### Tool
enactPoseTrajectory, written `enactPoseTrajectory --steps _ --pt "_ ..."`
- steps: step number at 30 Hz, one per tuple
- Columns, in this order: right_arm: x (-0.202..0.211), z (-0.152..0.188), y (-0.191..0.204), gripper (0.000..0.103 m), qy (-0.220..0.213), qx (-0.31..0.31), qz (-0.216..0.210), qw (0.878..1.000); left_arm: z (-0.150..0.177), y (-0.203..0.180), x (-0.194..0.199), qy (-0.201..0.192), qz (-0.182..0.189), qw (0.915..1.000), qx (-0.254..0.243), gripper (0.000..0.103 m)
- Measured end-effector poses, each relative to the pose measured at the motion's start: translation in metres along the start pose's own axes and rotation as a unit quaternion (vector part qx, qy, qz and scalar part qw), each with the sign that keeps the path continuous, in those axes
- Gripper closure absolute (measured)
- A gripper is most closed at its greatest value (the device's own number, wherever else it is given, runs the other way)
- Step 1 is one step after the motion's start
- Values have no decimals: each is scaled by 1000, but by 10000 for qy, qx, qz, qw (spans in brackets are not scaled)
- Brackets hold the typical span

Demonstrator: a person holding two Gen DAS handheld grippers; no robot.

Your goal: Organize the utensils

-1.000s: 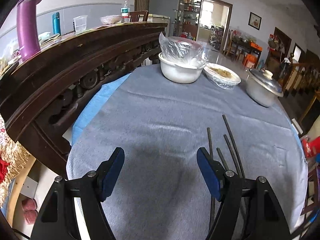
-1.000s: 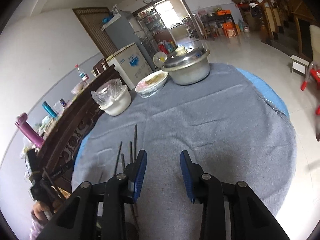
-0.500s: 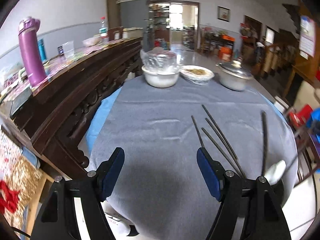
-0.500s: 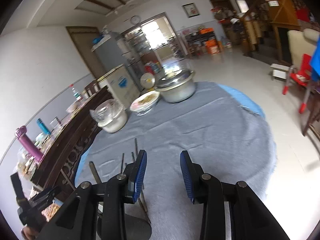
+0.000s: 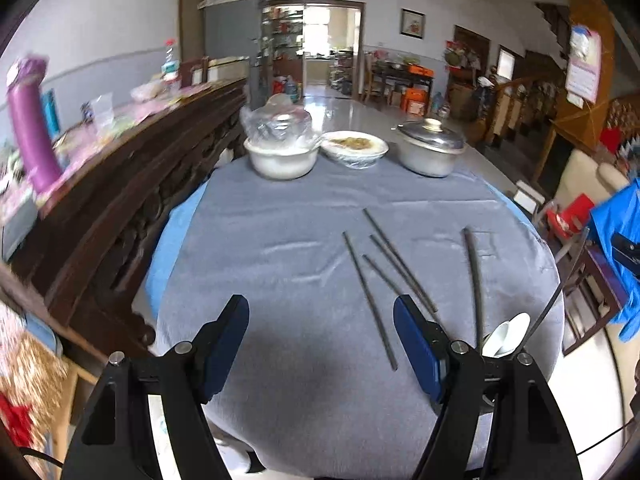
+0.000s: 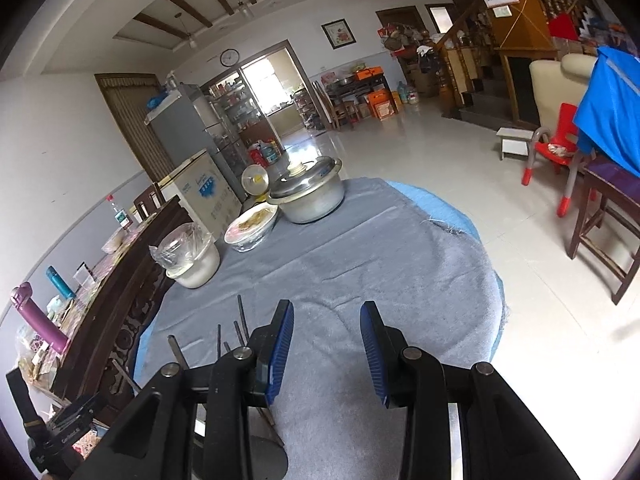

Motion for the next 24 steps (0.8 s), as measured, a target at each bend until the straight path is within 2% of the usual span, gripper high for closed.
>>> enactPoseTrajectory --steps 3,6,8,12,18,24 --pt "-10 -2 2 66 61 38 -61 10000 -9 -12 0 -63 -159 9994 -303 28" --pt "-22 -7 3 66 138 158 -160 9997 -11 -12 -3 -48 -219 9993 -287 28" --pt "-29 -10 5 66 149 201 -279 9993 -9 -6 -5 -37 -191 9997 -123 28" --pt "-44 -17 2 66 216 171 -647 9975 -6 14 -19 343 -220 9979 511 28" --pt "-63 -22 -4 66 562 85 -1039 9930 -9 29 -34 390 -315 9932 1049 28" --pt "-82 -37 -2 66 870 266 -1081 9900 -4 27 -65 471 -168 9875 1494 28"
Point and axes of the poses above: each gripper's, at about its wrist camera, not at the fingertips, and x roughly against the way its jaws point, y to its left, z to its underside, the point moved 7 cm from there along -x, roughly the way its jaws point, and after that the axes turned 11 degrees about -z, right-handed, at the moved point
